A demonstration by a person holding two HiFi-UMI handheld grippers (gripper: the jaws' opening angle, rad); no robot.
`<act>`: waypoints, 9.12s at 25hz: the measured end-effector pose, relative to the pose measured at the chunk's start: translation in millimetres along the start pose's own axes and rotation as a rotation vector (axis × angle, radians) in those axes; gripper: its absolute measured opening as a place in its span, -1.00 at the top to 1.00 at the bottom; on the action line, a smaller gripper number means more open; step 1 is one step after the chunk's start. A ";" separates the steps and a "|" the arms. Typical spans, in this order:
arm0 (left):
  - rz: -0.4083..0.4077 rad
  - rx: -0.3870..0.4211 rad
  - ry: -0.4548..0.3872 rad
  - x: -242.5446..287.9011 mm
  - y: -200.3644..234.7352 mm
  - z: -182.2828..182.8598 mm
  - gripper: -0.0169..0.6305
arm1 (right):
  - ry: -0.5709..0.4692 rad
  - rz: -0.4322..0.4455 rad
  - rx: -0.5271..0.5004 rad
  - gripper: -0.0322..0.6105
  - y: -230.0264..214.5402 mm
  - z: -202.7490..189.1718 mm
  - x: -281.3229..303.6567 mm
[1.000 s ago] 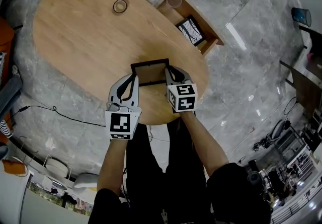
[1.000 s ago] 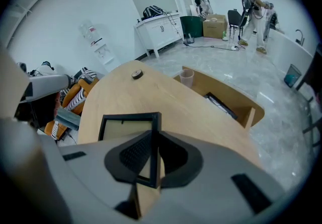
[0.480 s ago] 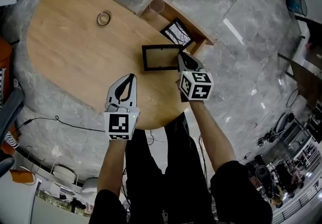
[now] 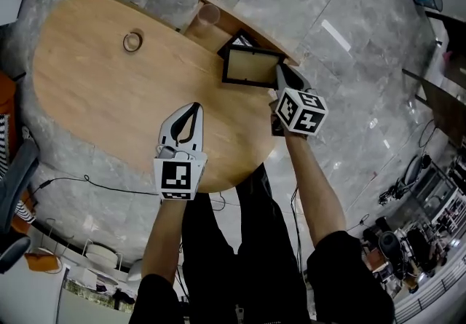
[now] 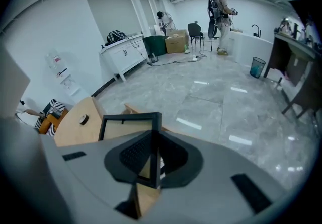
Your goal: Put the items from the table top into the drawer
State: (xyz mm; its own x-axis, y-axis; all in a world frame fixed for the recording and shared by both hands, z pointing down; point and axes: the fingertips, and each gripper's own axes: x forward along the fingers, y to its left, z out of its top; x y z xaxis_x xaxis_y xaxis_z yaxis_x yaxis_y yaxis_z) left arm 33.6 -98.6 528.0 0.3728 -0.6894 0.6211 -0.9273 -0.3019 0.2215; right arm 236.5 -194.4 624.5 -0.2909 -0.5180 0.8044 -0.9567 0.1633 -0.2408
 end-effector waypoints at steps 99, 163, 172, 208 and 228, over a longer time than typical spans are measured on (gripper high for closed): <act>0.158 -0.066 -0.065 -32.8 77.8 -20.2 0.90 | -0.060 0.479 -0.204 0.87 165.6 20.3 5.2; 0.251 -0.200 -0.027 -135.8 192.2 -97.5 0.90 | 0.139 0.202 -0.762 0.79 350.0 4.6 162.5; 0.222 -0.169 -0.013 -122.6 177.7 -90.4 0.90 | 0.098 0.214 -0.760 0.79 325.7 14.0 145.9; 0.045 -0.038 0.023 -1.9 40.1 -33.6 0.90 | 0.121 0.078 -0.579 0.79 93.5 47.7 106.1; -0.051 0.016 0.066 79.6 31.6 -10.3 0.90 | 0.227 0.100 -0.533 0.79 74.1 17.2 154.0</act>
State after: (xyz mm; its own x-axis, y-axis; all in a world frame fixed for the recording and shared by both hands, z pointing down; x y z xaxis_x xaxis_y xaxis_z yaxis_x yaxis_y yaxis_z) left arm 33.6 -156.1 592.2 0.4158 -0.6279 0.6579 -0.9063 -0.3463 0.2423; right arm 120.6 -276.5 721.2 -0.3143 -0.2950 0.9023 -0.7722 0.6323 -0.0623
